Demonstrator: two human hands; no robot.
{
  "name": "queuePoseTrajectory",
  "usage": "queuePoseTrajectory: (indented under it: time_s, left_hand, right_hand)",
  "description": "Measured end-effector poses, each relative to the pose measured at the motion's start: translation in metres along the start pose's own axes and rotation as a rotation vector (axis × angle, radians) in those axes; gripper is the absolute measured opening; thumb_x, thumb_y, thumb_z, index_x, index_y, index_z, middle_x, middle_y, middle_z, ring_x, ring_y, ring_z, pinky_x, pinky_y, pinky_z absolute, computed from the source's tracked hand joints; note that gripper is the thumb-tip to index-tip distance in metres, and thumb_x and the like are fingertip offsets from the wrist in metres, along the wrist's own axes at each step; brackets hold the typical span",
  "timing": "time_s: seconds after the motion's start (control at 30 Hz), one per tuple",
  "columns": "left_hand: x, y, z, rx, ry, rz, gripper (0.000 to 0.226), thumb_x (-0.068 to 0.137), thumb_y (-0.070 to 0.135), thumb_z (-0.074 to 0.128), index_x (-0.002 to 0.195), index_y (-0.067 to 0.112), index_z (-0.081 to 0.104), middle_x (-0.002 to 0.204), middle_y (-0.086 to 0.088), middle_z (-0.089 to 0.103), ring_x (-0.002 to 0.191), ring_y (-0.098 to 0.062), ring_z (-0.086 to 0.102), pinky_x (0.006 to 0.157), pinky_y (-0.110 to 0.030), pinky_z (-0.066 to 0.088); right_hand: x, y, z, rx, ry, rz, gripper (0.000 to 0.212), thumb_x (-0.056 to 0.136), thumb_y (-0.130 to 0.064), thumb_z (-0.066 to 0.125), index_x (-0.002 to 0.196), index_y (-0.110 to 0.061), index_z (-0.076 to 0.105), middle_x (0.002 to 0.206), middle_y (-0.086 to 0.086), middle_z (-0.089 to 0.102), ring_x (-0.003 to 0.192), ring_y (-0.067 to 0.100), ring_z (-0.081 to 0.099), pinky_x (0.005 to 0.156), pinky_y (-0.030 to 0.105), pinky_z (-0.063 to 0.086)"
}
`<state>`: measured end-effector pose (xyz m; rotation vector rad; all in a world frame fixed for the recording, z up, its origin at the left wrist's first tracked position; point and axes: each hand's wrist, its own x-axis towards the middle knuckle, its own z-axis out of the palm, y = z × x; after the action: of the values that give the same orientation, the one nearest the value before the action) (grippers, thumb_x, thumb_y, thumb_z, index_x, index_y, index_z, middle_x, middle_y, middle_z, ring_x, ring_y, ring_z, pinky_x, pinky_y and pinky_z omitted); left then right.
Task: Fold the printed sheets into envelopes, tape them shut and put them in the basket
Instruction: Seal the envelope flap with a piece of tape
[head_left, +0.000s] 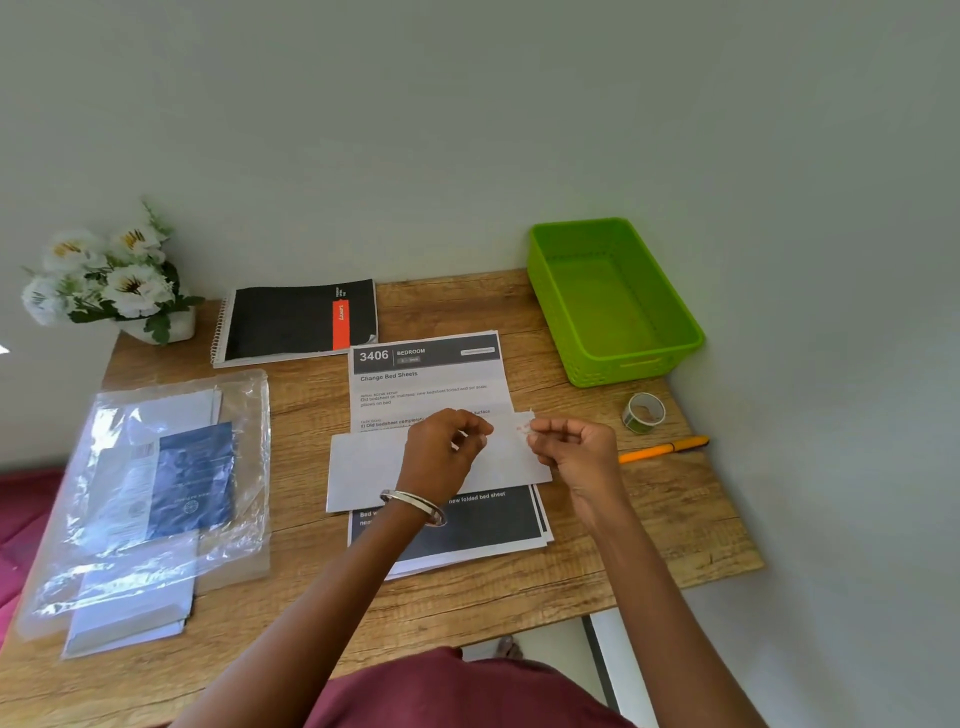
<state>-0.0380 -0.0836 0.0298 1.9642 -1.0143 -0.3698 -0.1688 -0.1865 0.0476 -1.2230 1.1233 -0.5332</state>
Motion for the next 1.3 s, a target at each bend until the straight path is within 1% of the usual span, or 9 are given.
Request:
queuePoseTrajectory:
  time_s: [0.17, 0.27, 0.4, 0.63, 0.87, 0.97, 1.03, 1.13, 1.3]
  left_hand:
    - [0.015, 0.0, 0.023, 0.137, -0.1, 0.014, 0.016, 0.084, 0.01, 0.064, 0.096, 0.016, 0.071, 0.096, -0.003, 0.064, 0.077, -0.015, 0.059, 0.074, -0.028, 0.05]
    - [0.019, -0.001, 0.035, 0.183, -0.101, -0.005, 0.021, 0.083, 0.011, 0.063, 0.103, 0.015, 0.07, 0.102, -0.006, 0.061, 0.085, -0.022, 0.059, 0.072, -0.024, 0.042]
    - [0.021, -0.003, 0.045, 0.15, -0.058, -0.1, 0.022, 0.081, 0.017, 0.068, 0.102, 0.017, 0.07, 0.102, -0.004, 0.057, 0.084, -0.02, 0.057, 0.069, -0.022, 0.037]
    - [0.024, -0.005, 0.048, 0.073, -0.028, -0.188, 0.025, 0.076, 0.015, 0.07, 0.1, 0.022, 0.07, 0.094, 0.002, 0.054, 0.083, -0.016, 0.056, 0.069, -0.02, 0.037]
    - [0.019, -0.006, 0.051, 0.11, 0.013, -0.113, 0.028, 0.081, 0.018, 0.065, 0.106, 0.032, 0.067, 0.091, 0.004, 0.049, 0.076, -0.01, 0.048, 0.065, -0.021, 0.036]
    - [0.019, -0.006, 0.053, 0.124, 0.022, -0.1, 0.033, 0.081, 0.018, 0.065, 0.112, 0.029, 0.064, 0.096, -0.001, 0.052, 0.078, -0.013, 0.05, 0.066, -0.024, 0.041]
    - [0.018, -0.004, 0.052, 0.122, 0.043, -0.101, 0.038, 0.079, 0.015, 0.066, 0.115, 0.023, 0.058, 0.098, -0.001, 0.053, 0.077, -0.008, 0.047, 0.065, -0.025, 0.04]
    - [0.018, -0.003, 0.05, 0.145, 0.043, -0.082, 0.036, 0.078, 0.013, 0.067, 0.112, 0.023, 0.055, 0.096, 0.0, 0.054, 0.076, -0.009, 0.048, 0.064, -0.023, 0.038]
    - [0.018, -0.01, 0.054, 0.188, 0.01, -0.043, 0.022, 0.081, 0.014, 0.063, 0.099, 0.027, 0.067, 0.095, -0.004, 0.052, 0.082, -0.02, 0.053, 0.066, -0.026, 0.043]
  right_hand:
    - [0.017, 0.008, 0.004, -0.092, 0.139, -0.032, 0.019, 0.078, 0.003, 0.071, 0.075, -0.016, 0.069, 0.08, 0.004, 0.071, 0.076, 0.019, 0.066, 0.07, 0.03, 0.057]
    - [0.023, 0.008, 0.009, -0.202, 0.17, -0.083, 0.014, 0.08, -0.001, 0.071, 0.081, -0.015, 0.07, 0.081, -0.001, 0.07, 0.077, 0.014, 0.066, 0.073, 0.029, 0.056]
    - [0.027, 0.007, 0.014, -0.296, 0.194, -0.101, 0.012, 0.08, -0.006, 0.072, 0.091, -0.01, 0.071, 0.083, -0.002, 0.067, 0.077, 0.01, 0.063, 0.075, 0.027, 0.054]
    - [0.033, 0.012, 0.02, -0.343, 0.186, -0.107, 0.017, 0.077, -0.002, 0.075, 0.092, -0.009, 0.07, 0.085, 0.001, 0.067, 0.077, 0.01, 0.061, 0.073, 0.023, 0.052]
    - [0.038, 0.009, 0.024, -0.328, 0.232, -0.018, 0.014, 0.075, -0.003, 0.075, 0.078, -0.014, 0.067, 0.08, 0.004, 0.069, 0.073, 0.017, 0.066, 0.069, 0.031, 0.057]
    - [0.042, 0.009, 0.026, -0.331, 0.262, 0.019, 0.019, 0.073, -0.003, 0.076, 0.074, -0.018, 0.064, 0.082, 0.005, 0.069, 0.075, 0.019, 0.067, 0.07, 0.035, 0.059]
    - [0.043, 0.01, 0.027, -0.318, 0.274, 0.039, 0.024, 0.071, -0.002, 0.077, 0.072, -0.02, 0.062, 0.082, 0.005, 0.069, 0.075, 0.02, 0.068, 0.07, 0.038, 0.059]
    - [0.043, 0.011, 0.027, -0.295, 0.299, 0.068, 0.024, 0.069, -0.002, 0.079, 0.076, -0.017, 0.061, 0.085, 0.007, 0.068, 0.075, 0.022, 0.068, 0.069, 0.04, 0.06]
    - [0.045, 0.01, 0.026, -0.276, 0.31, 0.095, 0.026, 0.069, -0.003, 0.08, 0.082, -0.01, 0.059, 0.087, 0.012, 0.067, 0.07, 0.023, 0.069, 0.065, 0.041, 0.06]
